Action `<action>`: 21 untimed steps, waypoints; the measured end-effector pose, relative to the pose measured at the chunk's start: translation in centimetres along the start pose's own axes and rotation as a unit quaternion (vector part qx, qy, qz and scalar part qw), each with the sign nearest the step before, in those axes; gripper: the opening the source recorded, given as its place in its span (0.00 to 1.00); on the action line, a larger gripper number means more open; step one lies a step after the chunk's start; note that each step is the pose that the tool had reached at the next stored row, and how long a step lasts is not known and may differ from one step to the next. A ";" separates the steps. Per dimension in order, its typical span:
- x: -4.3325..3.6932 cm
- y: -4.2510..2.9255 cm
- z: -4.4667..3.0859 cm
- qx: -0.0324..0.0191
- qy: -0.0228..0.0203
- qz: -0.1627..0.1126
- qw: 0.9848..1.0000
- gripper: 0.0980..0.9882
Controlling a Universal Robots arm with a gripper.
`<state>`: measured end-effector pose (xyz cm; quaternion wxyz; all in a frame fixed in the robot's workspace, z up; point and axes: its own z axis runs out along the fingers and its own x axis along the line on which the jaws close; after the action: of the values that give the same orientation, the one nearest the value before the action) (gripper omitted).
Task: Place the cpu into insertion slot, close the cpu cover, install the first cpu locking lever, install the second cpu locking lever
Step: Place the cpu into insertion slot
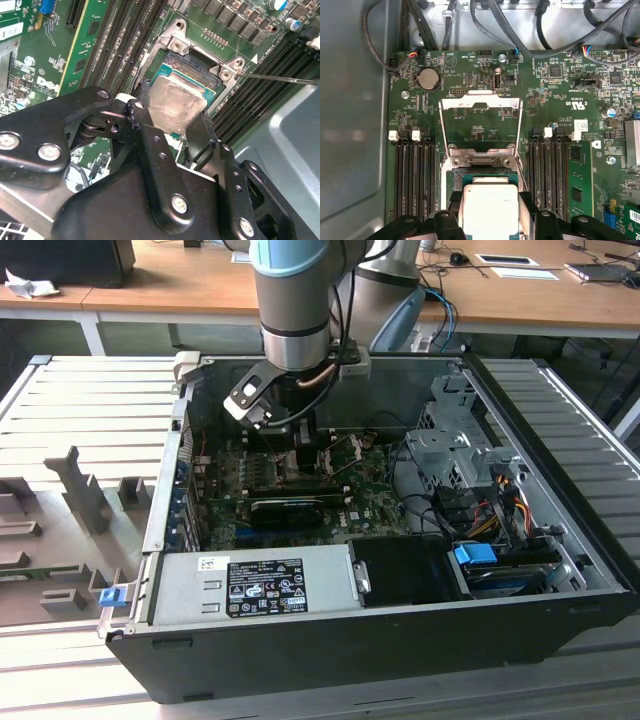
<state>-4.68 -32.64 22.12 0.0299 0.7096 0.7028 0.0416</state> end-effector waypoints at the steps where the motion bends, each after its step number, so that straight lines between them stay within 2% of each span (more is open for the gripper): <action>1: 0.00 0.00 0.05 0.000 0.000 0.000 1.000 0.48; 16: 0.23 -0.12 0.91 0.000 0.000 0.000 1.000 0.48; 21: 0.26 -0.19 1.52 0.000 0.000 -0.001 1.000 0.48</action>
<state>-4.71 -32.35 20.60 0.0299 0.7091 0.7032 0.0418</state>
